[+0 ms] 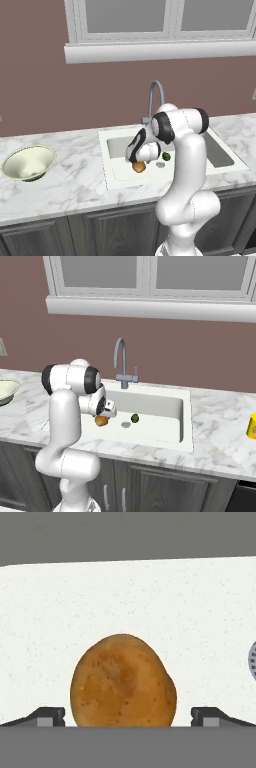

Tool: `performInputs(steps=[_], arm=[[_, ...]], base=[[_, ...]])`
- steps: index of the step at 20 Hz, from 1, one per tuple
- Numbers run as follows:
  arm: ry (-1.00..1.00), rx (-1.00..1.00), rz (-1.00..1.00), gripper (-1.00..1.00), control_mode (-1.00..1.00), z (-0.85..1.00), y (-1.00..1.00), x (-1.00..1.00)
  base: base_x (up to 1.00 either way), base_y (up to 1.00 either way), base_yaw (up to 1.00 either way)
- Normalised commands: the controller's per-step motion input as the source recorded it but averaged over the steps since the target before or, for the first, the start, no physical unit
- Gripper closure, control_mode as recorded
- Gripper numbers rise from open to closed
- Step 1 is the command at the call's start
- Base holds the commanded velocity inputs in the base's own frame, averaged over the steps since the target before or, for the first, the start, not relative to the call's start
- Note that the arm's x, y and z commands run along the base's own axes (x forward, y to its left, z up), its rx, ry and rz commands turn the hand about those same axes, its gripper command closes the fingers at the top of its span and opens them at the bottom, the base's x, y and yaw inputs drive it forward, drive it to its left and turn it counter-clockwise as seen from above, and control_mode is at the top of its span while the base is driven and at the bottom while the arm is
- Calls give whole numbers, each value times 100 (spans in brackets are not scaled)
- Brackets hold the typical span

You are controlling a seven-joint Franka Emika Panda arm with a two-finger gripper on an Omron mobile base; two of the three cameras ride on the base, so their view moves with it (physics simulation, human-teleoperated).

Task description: Remove the potato and avocado from the sink. Then move the bowl and cup from the counter to the sink for washing.

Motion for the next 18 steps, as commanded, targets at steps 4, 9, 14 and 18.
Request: performInputs(steps=[4, 9, 14, 18], arm=[[0, 0, 0, -100, -100, -15, 0, 9], [0, 0, 0, -100, -100, -16, 0, 9], [0, 0, 0, -100, -100, -15, 0, 5], [0, 0, 0, -100, -100, -15, 0, 1]], base=[[0, 0, 0], [0, 0, 0], [0, 0, 0], [0, 0, 0]])
